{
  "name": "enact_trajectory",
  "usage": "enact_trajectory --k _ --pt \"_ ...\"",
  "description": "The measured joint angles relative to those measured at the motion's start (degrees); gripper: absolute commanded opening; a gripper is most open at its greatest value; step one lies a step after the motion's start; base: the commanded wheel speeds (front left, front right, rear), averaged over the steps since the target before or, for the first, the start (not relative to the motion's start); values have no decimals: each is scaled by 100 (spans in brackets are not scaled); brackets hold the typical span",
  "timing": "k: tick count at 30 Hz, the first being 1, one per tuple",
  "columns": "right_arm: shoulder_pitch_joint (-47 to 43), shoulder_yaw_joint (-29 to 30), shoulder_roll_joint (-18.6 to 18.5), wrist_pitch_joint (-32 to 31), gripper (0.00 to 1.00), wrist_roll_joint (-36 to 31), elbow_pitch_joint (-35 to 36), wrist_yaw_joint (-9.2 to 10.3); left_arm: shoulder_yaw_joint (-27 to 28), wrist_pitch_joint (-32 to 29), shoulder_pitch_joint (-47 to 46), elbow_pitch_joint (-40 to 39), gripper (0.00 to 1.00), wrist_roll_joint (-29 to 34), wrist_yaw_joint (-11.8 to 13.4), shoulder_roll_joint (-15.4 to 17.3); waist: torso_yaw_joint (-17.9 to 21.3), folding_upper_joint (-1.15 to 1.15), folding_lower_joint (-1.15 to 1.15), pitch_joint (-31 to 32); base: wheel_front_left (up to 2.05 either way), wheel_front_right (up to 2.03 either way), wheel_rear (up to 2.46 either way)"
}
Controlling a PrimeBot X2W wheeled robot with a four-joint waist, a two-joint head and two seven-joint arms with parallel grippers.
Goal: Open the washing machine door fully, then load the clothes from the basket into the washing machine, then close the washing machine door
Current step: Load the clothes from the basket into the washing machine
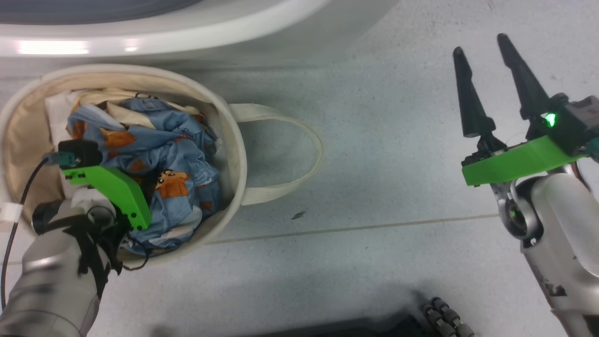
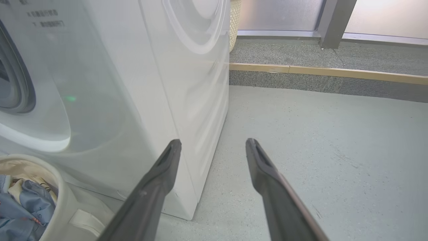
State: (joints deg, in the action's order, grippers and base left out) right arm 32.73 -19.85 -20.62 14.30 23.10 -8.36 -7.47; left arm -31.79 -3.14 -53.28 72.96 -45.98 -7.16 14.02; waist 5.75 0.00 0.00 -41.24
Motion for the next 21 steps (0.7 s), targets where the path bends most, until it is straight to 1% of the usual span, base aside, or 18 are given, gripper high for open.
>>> enact_trajectory --k 6,13,17,19,20,21 --pt "-5 70 12 0 100 -92 144 0 -199 -332 -151 55 100 49 0 21 75 0 1 -189 0 0 0" --pt "-13 119 29 0 100 -133 235 0 -309 -454 -225 65 100 42 2 31 161 0 0 -269 0 0 0" --pt "-20 159 31 0 100 -148 299 -1 -415 -772 -264 87 100 44 38 52 194 0 0 -339 0 0 0" --pt "-23 180 33 0 100 -149 301 -1 -431 -771 -299 96 100 44 66 51 191 0 0 -356 0 0 0" --pt "-25 187 35 0 100 -151 303 0 -432 -723 -320 100 95 43 66 52 189 0 0 -357 0 0 0" --pt "-26 191 43 0 100 -151 305 -1 -431 -688 -331 100 64 43 66 52 189 0 0 -355 0 0 0"
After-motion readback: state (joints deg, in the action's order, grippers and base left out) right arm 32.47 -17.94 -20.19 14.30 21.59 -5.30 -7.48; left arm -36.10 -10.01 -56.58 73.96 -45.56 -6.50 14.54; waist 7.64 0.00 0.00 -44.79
